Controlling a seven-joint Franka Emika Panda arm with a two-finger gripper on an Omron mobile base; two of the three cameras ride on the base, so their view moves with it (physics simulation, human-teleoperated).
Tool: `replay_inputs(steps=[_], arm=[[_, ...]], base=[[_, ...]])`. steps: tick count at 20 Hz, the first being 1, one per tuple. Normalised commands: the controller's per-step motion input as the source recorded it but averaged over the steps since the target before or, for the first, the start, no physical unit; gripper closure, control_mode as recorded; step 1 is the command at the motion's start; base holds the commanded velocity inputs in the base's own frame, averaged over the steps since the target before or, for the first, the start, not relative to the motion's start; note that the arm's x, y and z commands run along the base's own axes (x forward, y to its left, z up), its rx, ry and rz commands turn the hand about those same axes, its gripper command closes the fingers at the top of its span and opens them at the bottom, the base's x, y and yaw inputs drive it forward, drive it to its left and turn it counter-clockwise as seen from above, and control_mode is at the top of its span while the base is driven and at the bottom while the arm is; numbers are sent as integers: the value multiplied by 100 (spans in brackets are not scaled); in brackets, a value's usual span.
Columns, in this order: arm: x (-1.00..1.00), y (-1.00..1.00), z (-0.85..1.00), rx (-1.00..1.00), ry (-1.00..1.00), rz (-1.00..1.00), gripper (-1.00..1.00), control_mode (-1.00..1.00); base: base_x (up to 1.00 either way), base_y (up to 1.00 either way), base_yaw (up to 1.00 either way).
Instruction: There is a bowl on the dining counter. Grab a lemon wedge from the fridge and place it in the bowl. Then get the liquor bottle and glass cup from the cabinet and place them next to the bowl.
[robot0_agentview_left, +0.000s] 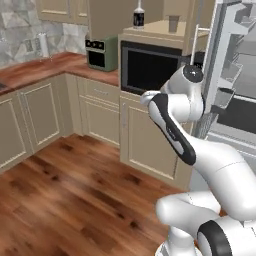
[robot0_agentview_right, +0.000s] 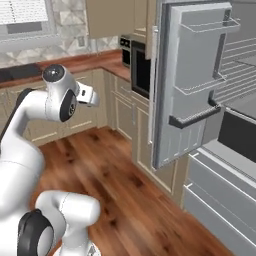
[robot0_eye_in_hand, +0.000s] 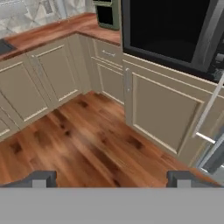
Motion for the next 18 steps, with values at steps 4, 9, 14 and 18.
replay_inputs(steps=[4,9,14,18], arm=[[0,0,0,0,0,0,-100,100],[0,0,0,0,0,0,-100,100],[0,0,0,0,0,0,-100,100],[0,0,0,0,0,0,-100,100]], base=[[88,10,-30],[65,28,-40],[63,58,-41],[64,45,-37]])
